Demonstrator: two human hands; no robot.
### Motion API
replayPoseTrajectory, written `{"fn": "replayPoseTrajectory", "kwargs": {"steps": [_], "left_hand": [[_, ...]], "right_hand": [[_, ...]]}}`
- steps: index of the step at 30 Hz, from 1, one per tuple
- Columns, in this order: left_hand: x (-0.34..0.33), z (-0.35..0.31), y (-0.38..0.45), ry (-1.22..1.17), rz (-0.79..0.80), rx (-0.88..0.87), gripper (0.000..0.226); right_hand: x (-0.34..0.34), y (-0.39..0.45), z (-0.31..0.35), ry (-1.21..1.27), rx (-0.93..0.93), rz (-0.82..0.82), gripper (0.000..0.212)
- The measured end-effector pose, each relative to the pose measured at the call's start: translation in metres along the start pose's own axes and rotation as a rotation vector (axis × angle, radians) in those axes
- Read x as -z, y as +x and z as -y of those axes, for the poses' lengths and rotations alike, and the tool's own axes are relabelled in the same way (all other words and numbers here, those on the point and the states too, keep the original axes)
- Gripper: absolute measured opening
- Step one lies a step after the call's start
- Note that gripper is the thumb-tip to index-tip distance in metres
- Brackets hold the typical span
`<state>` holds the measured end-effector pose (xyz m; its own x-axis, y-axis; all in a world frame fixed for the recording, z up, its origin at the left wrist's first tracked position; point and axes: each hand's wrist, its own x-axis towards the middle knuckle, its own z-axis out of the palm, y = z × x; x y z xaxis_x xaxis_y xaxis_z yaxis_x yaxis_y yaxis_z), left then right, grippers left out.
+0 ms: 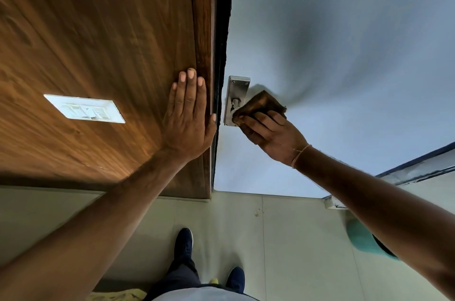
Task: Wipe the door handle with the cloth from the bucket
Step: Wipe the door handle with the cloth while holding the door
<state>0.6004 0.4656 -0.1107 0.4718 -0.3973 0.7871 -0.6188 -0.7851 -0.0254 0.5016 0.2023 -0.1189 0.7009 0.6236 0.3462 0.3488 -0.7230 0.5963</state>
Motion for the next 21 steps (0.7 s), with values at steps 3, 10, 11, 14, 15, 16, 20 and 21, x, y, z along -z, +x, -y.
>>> {"fn": "replayPoseTrajectory", "kwargs": {"steps": [3,10,11,14,15,16,20,21], "left_hand": [[0.000,-0.007,-0.001,-0.015,0.004,0.031,0.089],[0.000,-0.011,-0.001,-0.043,0.027,0.053,0.090],[0.000,-0.011,-0.001,-0.042,0.032,0.056,0.090],[0.001,-0.010,-0.001,-0.042,0.043,0.060,0.088],[0.001,-0.009,-0.001,-0.044,0.044,0.057,0.088],[0.001,-0.009,-0.001,-0.044,0.045,0.054,0.088],[0.001,-0.012,0.000,-0.034,0.055,0.059,0.090],[0.001,-0.014,0.000,-0.035,0.062,0.064,0.092]], "right_hand": [[0.005,-0.021,-0.005,0.004,-0.058,0.005,0.048],[0.018,-0.003,0.010,0.122,-0.161,-0.007,0.046],[0.017,0.009,0.015,0.126,-0.146,-0.007,0.045],[0.011,0.023,0.020,0.103,-0.109,0.021,0.044],[0.011,0.018,0.017,0.091,-0.103,0.029,0.045],[0.011,0.010,0.013,0.078,-0.102,0.030,0.045],[0.018,-0.038,0.001,0.051,-0.162,0.052,0.039],[0.020,-0.050,0.000,0.053,-0.188,0.077,0.038]]}}
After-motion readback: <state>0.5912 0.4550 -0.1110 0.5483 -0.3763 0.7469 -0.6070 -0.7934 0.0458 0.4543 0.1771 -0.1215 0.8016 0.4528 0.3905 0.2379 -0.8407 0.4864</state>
